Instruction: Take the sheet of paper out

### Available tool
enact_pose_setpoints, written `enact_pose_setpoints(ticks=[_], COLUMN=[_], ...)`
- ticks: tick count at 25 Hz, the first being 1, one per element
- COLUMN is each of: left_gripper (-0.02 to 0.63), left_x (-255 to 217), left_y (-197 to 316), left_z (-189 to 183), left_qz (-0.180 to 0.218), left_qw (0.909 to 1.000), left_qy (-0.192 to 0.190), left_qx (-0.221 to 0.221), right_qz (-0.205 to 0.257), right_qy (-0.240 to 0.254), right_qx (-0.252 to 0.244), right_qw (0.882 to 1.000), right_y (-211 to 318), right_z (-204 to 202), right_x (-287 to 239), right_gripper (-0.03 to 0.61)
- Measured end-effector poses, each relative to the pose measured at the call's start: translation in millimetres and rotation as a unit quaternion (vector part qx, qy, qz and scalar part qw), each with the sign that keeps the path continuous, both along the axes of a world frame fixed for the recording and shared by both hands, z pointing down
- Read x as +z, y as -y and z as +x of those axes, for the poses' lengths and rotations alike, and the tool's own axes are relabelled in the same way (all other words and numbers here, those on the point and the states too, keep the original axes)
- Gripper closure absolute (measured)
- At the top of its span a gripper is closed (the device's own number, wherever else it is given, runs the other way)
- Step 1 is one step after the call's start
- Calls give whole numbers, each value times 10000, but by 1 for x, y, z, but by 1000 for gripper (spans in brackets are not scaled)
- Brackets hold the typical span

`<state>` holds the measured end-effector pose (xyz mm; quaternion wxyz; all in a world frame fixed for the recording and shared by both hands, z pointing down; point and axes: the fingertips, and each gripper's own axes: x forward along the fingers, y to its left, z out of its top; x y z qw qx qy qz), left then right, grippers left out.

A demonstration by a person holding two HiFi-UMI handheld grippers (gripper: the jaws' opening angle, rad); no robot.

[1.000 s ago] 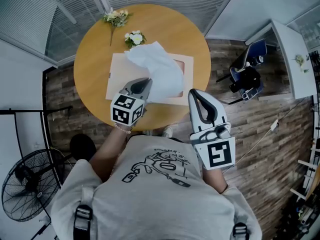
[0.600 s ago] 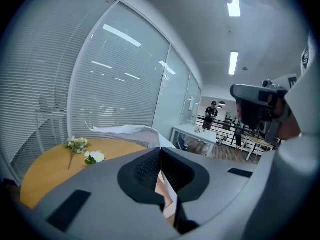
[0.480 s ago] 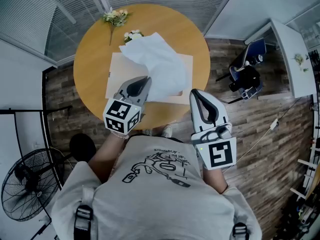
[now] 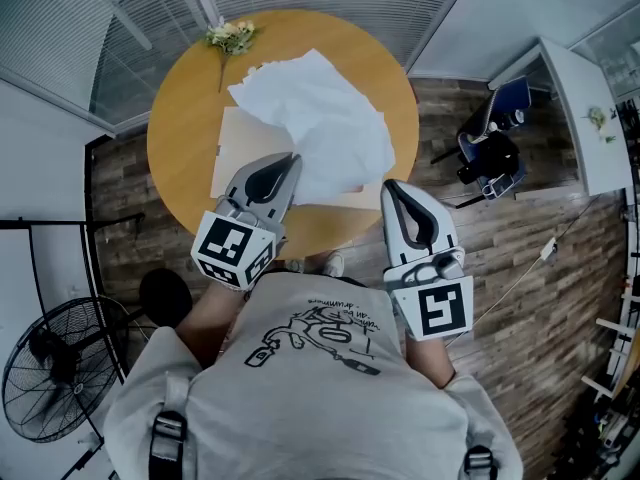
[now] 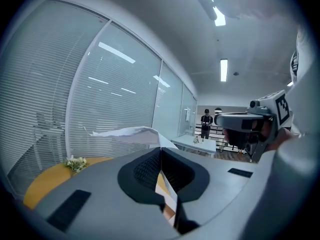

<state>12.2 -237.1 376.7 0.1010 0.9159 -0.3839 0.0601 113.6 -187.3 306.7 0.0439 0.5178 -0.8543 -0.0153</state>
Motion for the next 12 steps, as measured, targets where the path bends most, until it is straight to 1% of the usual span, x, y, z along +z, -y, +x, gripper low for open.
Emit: enact_pose_setpoints(ticks=[5, 12], left_gripper=[594, 594], left_x=[-20, -42], left_y=[-8, -14], left_z=[-2, -3], left_qz=[251, 456], left_qw=[9996, 9989], left_qy=[-88, -135], left_qx=[-5, -41], right_qz=[7, 1], right_qy=[-11, -31], right_qx=[33, 68], right_qw=[10000, 10000], right_y=[-3, -3], right_z=[1, 5], right_x=[1, 2], right_gripper=[571, 571])
